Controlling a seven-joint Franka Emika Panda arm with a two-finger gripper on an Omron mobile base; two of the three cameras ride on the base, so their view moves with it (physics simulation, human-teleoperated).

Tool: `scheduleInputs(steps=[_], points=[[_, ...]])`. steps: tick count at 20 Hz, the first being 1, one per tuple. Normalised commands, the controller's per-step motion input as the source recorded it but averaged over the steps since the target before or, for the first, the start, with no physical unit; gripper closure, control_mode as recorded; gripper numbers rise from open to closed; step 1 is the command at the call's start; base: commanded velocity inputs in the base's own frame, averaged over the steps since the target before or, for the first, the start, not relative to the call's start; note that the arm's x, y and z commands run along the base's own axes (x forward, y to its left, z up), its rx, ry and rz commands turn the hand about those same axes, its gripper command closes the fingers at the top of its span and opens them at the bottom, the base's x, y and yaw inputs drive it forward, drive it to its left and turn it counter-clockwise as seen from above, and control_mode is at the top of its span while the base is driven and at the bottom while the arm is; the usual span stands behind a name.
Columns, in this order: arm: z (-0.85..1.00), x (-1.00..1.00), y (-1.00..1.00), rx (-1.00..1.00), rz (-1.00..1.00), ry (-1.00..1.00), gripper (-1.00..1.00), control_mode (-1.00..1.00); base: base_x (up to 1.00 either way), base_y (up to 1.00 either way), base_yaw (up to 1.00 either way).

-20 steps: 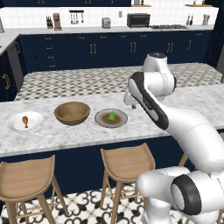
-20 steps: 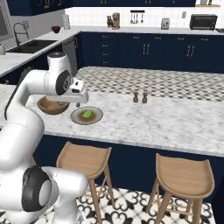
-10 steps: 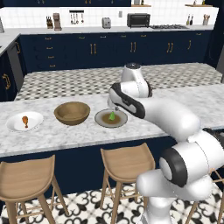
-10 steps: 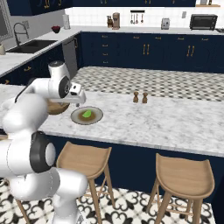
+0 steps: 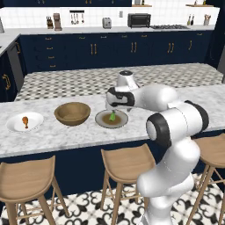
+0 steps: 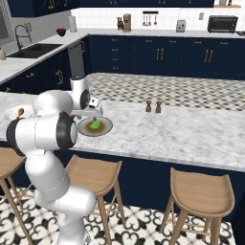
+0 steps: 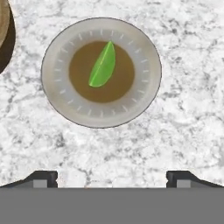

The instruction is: Pick the chicken drumstick and lemon wedge from their plates and place them in the bowl. Then put the bowl in the fridge.

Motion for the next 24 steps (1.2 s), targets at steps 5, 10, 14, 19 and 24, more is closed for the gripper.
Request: scheduleInputs(steps=[5,10,14,19,24], points=[[-0.35,0.44,0.01,-0.01,-0.02,0.08,-1.0,-1.0,0.0,0.0,0.0],[-0.46,0.54,0.03,-0.02,-0.02,0.03,-1.0,-1.0,0.0,0.0,0.0],[-0.46,0.54,0.11,-0.03,-0.01,0.04,-1.0,-1.0,0.0,0.0,0.0],[-0.42,0.42,0.11,-0.02,-0.02,0.05,-1.0,-1.0,0.0,0.0,0.0],[-0.32,0.43,0.01,0.0,-0.01,0.06,-1.0,-1.0,0.0,0.0,0.0]])
